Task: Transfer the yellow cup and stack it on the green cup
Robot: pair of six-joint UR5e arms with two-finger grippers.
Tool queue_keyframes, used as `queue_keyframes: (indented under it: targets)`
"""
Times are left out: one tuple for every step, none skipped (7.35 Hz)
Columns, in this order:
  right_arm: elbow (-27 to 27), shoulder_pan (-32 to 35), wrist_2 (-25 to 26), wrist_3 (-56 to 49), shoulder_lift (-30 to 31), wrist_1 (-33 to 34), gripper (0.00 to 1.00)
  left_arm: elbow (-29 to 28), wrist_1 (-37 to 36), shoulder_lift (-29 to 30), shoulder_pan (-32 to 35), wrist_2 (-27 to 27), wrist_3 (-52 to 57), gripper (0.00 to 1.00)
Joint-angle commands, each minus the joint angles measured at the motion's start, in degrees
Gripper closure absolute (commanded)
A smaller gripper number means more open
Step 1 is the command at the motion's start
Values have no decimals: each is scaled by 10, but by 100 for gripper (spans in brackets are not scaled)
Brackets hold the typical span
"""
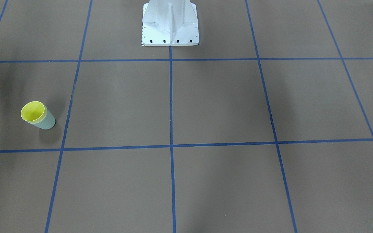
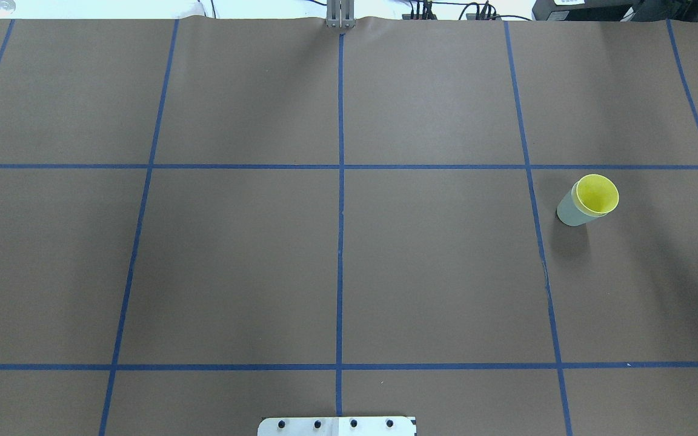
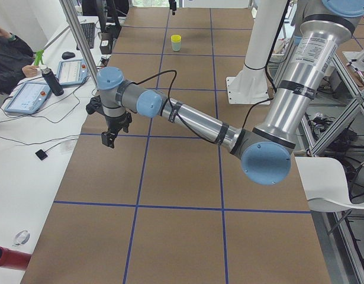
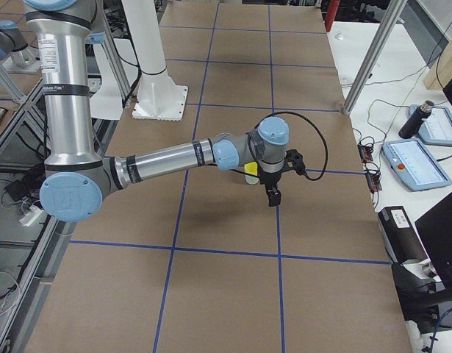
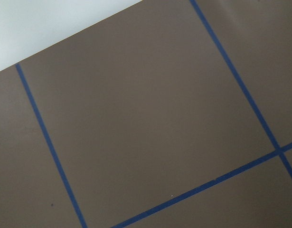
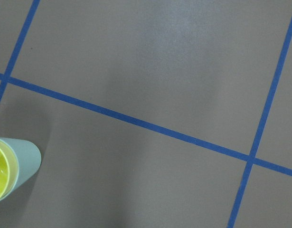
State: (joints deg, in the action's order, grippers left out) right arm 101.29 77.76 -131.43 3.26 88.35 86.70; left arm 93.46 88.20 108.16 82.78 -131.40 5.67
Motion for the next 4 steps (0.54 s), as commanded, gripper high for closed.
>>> queue_keyframes:
  targets:
    - [-10, 22, -6, 5, 19, -1, 1, -11, 74, -53, 18, -3, 20, 0]
    - [-10, 32, 5, 5, 13, -4, 1, -7, 98, -78, 28, -3, 20, 0]
    - [-9, 60, 3, 2, 50, -8, 1, -16, 144, -101, 28, 1, 16, 0]
    - [-9, 78, 2, -2, 77, -20, 1, -29, 159, -141, 29, 1, 18, 0]
